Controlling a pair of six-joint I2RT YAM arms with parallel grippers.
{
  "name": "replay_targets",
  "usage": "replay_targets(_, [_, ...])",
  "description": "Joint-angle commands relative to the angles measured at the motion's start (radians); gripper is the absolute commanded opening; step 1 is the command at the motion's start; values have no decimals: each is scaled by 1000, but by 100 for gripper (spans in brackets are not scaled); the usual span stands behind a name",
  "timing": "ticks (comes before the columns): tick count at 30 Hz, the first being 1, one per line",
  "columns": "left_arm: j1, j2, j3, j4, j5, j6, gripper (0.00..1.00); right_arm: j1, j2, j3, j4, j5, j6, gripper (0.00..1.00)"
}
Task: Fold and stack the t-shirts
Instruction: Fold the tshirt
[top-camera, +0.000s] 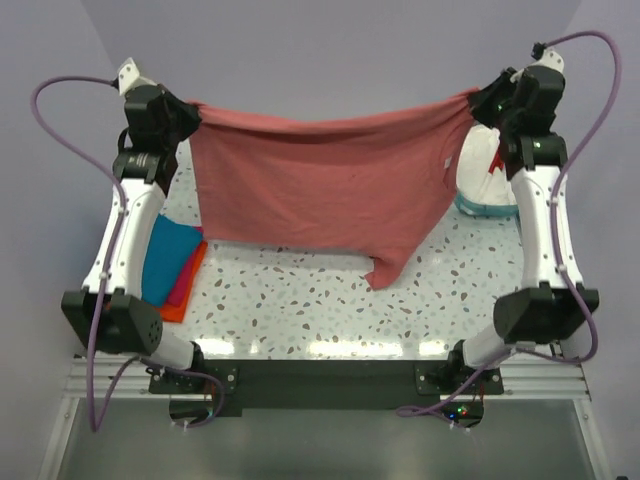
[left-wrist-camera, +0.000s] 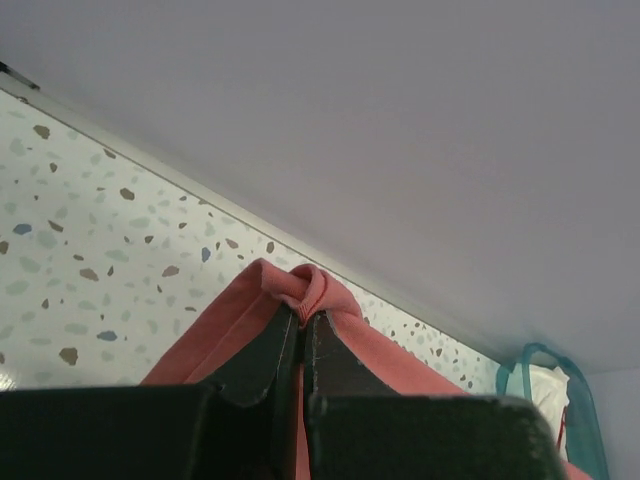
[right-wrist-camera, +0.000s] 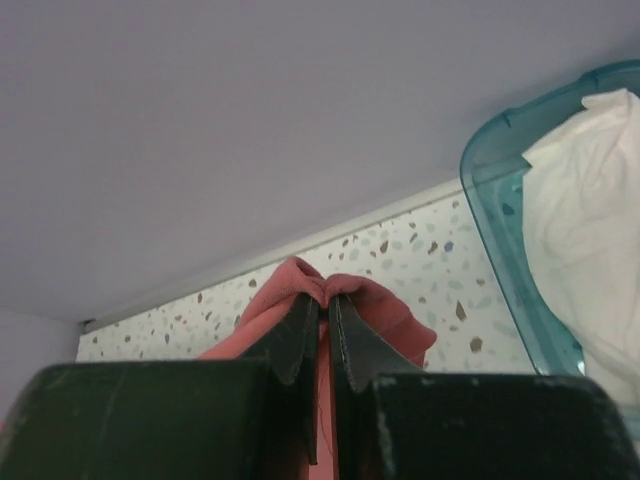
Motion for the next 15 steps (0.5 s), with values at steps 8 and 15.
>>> replay_targets(8, [36, 505, 669, 155, 173, 10, 0, -8, 390, 556, 173, -69, 61, 0])
replay_targets(15, [84, 481, 669, 248, 215, -5, 0, -18, 366, 563, 208, -3, 40, 0])
